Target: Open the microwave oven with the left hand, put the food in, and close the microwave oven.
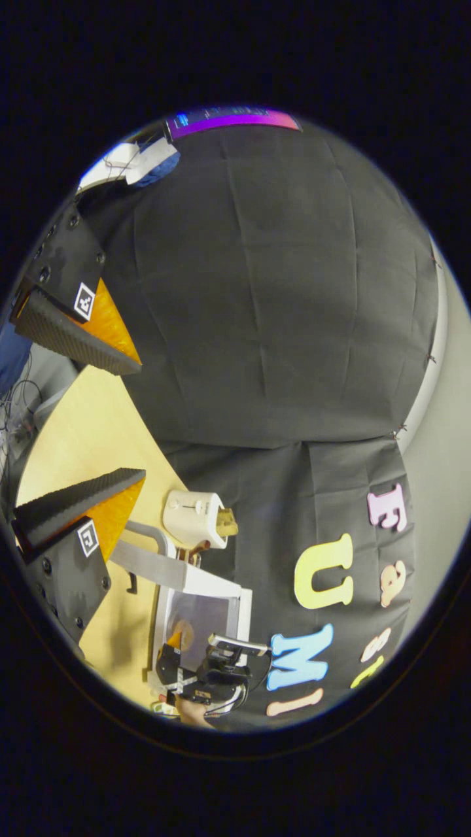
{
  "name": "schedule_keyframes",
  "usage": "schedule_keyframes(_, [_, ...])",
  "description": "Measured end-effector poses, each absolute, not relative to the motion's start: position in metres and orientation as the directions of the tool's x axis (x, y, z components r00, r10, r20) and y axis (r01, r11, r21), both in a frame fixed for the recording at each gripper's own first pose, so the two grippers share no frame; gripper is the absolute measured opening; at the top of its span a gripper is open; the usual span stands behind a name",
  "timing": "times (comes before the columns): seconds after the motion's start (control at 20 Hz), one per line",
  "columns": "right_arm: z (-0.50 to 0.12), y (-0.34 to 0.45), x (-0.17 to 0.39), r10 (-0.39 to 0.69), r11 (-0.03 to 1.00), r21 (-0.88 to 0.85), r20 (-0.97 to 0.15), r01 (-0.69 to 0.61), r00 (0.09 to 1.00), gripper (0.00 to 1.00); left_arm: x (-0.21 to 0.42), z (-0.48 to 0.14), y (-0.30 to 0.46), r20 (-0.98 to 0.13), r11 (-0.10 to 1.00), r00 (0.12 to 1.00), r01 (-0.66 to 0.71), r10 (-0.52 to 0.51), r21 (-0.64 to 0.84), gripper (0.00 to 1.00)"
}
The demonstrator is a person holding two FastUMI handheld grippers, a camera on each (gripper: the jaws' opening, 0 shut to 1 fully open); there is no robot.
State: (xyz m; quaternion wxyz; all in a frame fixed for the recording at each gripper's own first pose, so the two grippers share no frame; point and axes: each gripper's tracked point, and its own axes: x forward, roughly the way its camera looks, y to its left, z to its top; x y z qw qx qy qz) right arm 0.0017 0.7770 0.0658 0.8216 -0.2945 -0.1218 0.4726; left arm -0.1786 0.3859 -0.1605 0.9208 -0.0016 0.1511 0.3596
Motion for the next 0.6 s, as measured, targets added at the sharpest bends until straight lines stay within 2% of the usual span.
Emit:
schedule_keyframes(0.35, [0.124, 0.688, -0.064, 0.836, 0.515, -0.416, 0.052, -0.750, 0.546, 0.96, -0.133, -0.131, 0.396, -0.160, 0.845, 0.831, -0.514, 0.533, 0.146, 0.95])
schedule_keyframes(0.6, [0.153, 0.607, -0.099, 0.792, 0.609, -0.224, 0.115, -0.761, 0.600, 0.97, -0.100, -0.151, 0.417, -0.161, 0.897, 0.883, -0.431, 0.441, 0.094, 0.96])
